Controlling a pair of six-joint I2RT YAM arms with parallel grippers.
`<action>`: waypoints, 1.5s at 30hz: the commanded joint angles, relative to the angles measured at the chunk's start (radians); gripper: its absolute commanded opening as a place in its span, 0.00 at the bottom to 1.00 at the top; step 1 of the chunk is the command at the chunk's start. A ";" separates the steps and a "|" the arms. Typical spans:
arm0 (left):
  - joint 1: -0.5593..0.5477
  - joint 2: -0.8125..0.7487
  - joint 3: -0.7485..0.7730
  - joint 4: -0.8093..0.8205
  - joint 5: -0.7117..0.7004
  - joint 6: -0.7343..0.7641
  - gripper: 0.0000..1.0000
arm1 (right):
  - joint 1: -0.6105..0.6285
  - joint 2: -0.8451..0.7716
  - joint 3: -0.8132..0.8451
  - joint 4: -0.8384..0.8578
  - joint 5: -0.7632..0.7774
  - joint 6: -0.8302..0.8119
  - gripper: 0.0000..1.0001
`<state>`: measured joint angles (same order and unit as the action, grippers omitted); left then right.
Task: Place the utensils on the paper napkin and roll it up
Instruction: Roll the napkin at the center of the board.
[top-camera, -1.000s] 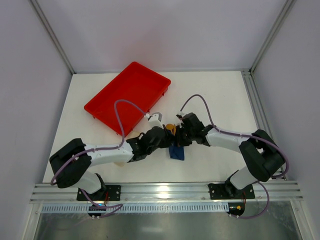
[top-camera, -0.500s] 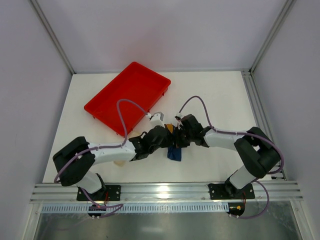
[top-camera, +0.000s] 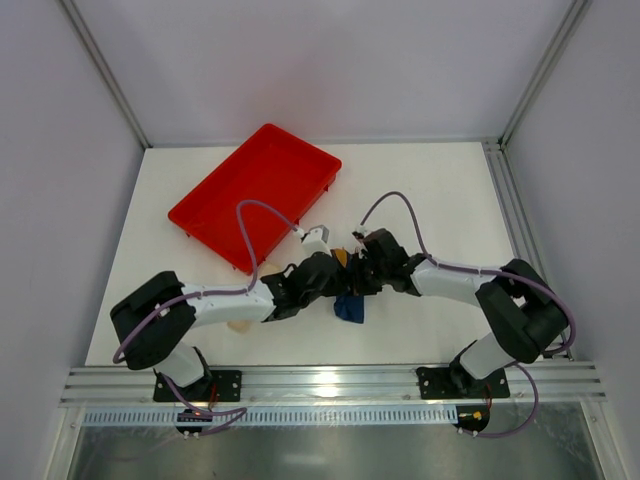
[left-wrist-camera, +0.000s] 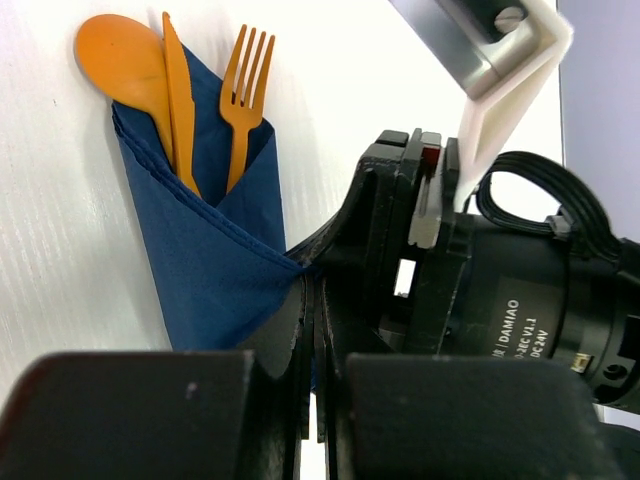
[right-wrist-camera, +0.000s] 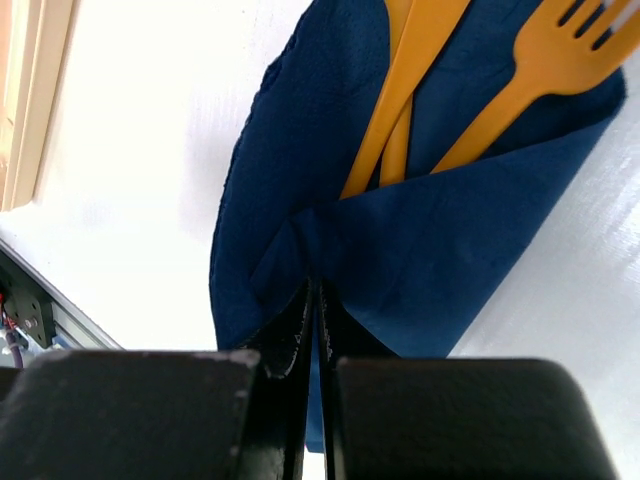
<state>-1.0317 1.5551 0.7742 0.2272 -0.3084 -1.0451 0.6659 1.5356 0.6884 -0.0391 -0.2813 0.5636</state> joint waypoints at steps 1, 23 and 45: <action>0.001 0.002 0.036 0.023 -0.005 0.007 0.00 | 0.000 -0.057 0.043 -0.018 0.021 0.007 0.04; 0.001 0.045 0.082 0.004 0.008 0.000 0.00 | -0.014 -0.276 -0.196 0.099 -0.075 0.102 0.04; 0.001 0.115 0.114 0.075 0.075 -0.095 0.00 | 0.006 -0.137 -0.225 0.176 -0.044 0.128 0.04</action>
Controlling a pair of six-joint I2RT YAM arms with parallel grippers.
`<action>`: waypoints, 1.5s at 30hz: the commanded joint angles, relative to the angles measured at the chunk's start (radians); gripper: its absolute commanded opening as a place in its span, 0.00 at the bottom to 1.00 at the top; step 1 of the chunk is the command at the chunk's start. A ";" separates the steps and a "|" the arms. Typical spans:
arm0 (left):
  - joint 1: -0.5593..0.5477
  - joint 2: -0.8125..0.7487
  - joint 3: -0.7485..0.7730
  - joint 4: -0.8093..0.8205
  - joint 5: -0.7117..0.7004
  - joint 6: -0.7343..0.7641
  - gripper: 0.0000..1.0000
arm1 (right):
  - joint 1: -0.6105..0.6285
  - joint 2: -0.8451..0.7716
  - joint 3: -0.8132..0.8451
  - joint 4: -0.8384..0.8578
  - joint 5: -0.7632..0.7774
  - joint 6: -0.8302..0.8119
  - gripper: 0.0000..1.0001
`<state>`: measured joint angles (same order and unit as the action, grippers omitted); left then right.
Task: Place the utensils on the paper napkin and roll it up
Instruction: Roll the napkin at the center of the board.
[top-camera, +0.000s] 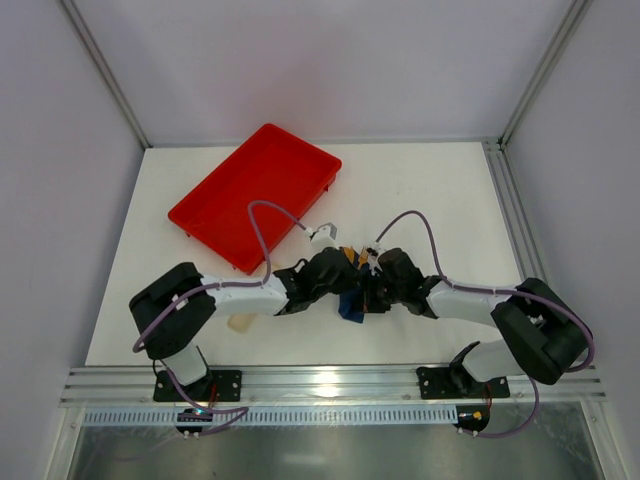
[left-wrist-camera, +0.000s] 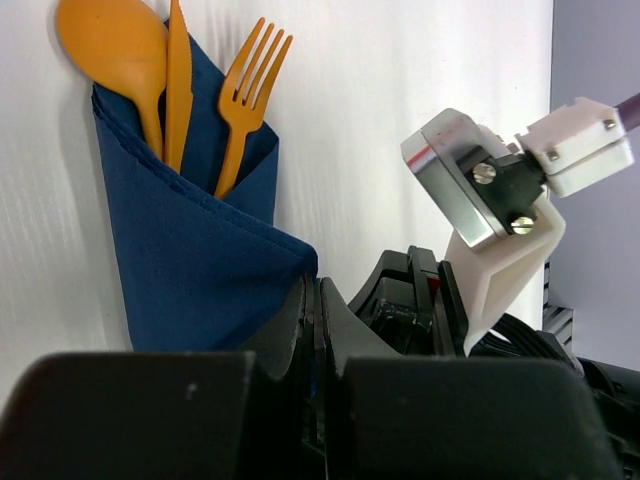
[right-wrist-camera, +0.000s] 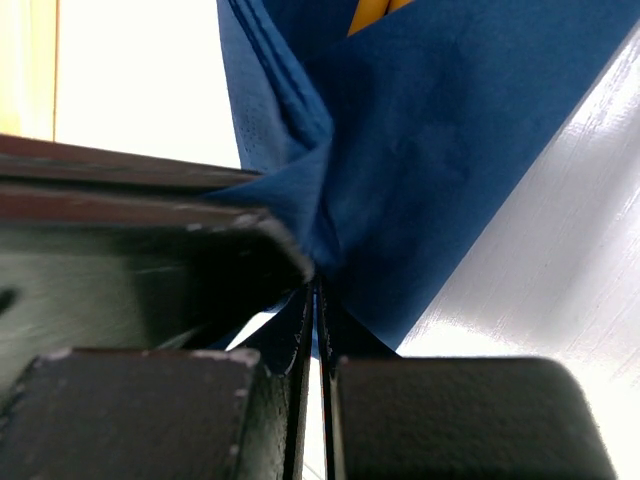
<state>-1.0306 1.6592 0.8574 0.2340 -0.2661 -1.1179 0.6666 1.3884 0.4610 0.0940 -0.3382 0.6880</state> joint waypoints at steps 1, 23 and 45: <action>0.000 0.013 0.029 0.068 0.034 -0.022 0.00 | 0.005 0.012 0.004 0.042 0.011 0.004 0.04; -0.003 0.036 0.008 0.068 0.019 0.029 0.00 | -0.033 -0.187 0.070 -0.178 0.152 -0.058 0.18; -0.023 0.059 -0.017 0.178 0.080 0.090 0.00 | -0.203 0.018 0.044 0.076 0.056 -0.025 0.32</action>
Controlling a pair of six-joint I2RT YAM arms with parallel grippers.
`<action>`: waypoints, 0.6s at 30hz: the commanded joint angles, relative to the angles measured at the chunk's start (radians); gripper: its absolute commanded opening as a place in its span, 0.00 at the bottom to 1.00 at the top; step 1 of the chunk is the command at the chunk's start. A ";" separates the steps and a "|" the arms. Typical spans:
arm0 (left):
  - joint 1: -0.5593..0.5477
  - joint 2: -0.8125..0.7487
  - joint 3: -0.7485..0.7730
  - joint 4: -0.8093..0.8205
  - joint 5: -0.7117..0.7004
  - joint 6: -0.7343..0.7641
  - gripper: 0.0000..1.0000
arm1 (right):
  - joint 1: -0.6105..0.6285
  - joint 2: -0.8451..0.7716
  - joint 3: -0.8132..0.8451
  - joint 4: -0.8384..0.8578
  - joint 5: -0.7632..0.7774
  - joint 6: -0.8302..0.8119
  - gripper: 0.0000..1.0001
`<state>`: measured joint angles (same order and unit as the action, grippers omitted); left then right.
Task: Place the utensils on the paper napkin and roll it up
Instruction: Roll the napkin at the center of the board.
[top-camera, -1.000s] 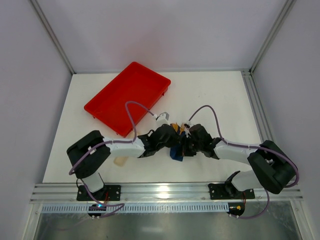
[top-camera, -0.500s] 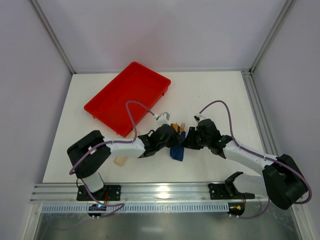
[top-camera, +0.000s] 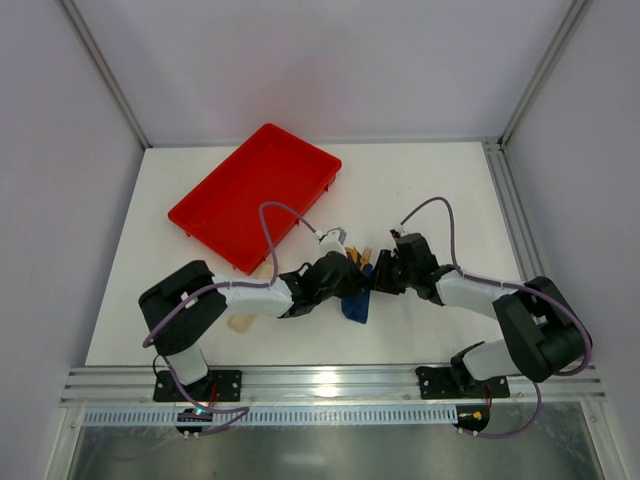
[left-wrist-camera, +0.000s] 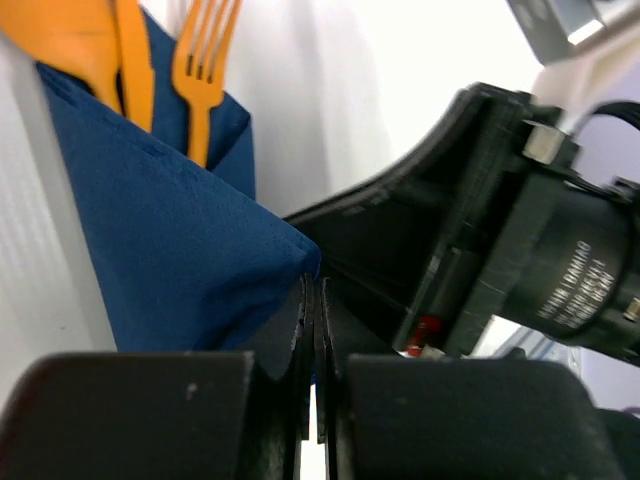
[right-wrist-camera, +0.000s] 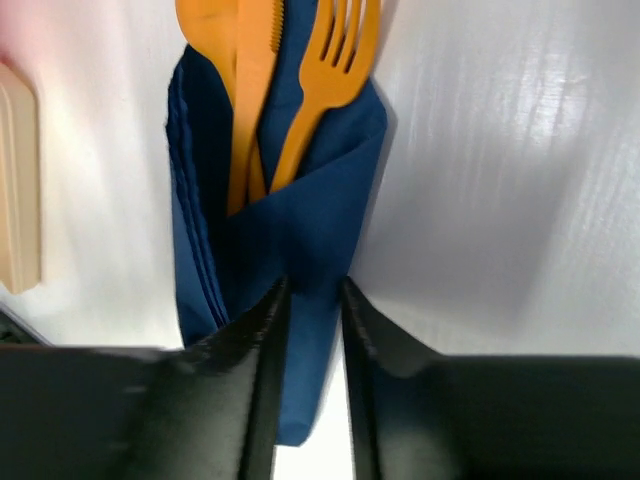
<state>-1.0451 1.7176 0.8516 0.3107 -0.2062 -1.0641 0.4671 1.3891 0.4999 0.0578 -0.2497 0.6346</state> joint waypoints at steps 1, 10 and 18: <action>-0.009 0.002 -0.016 0.117 0.037 0.044 0.00 | -0.004 0.025 -0.003 0.141 -0.033 0.036 0.26; -0.010 0.037 -0.020 0.189 0.082 0.047 0.00 | -0.004 0.031 -0.020 0.174 -0.031 0.069 0.08; -0.010 0.059 -0.014 0.200 0.100 0.033 0.00 | -0.004 0.039 -0.020 0.188 -0.046 0.079 0.06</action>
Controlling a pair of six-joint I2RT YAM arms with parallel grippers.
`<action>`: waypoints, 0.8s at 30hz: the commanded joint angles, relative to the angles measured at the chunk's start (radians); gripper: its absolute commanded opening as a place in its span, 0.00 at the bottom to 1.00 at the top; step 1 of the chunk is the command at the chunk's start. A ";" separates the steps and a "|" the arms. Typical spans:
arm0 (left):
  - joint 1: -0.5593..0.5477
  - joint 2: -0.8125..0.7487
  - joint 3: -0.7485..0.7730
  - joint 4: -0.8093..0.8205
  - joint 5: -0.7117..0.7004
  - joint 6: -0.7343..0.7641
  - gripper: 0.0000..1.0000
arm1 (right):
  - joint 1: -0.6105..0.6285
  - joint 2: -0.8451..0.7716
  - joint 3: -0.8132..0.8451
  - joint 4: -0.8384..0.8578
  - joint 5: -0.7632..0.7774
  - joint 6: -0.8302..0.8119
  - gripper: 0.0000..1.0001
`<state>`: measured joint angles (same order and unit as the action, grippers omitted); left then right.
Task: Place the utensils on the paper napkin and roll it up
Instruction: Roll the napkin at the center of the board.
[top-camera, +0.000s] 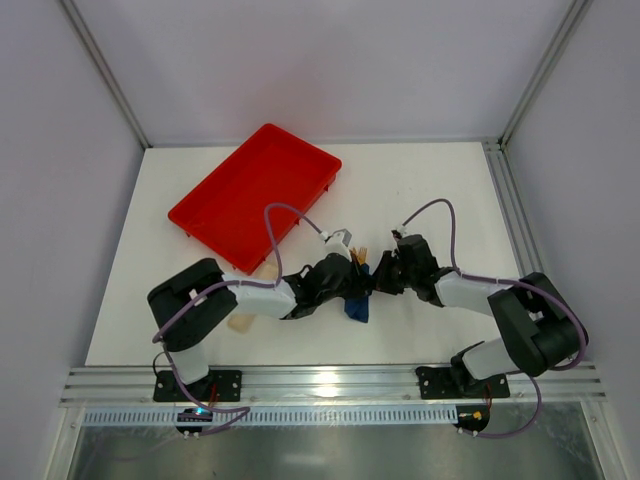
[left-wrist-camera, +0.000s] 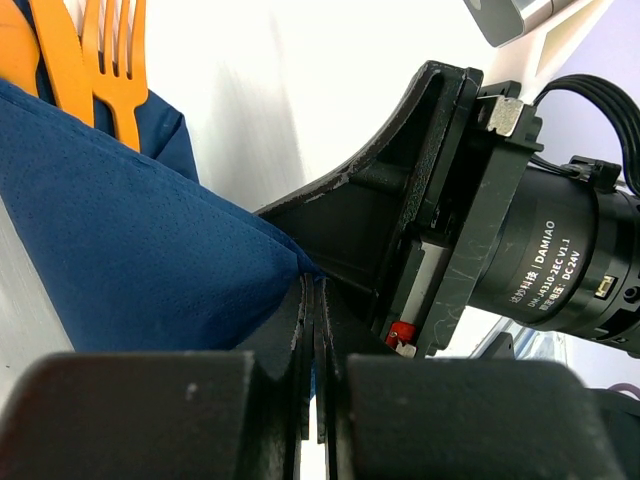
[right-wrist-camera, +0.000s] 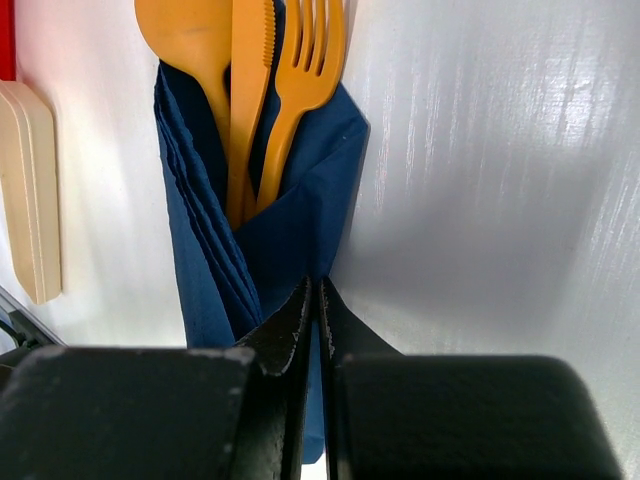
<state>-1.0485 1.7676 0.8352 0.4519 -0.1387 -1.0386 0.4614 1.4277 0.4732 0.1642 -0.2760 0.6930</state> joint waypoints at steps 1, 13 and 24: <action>-0.007 0.013 0.002 0.056 0.033 0.000 0.00 | 0.002 0.000 0.007 0.083 -0.020 0.020 0.06; 0.013 -0.034 0.011 -0.094 -0.036 -0.029 0.00 | 0.002 -0.097 0.002 -0.043 0.014 -0.038 0.16; 0.048 0.009 0.064 -0.145 -0.001 -0.058 0.03 | 0.002 -0.174 -0.031 -0.120 0.031 -0.069 0.21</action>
<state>-1.0107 1.7718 0.8467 0.3187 -0.1555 -1.0939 0.4610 1.2957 0.4427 0.0643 -0.2665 0.6563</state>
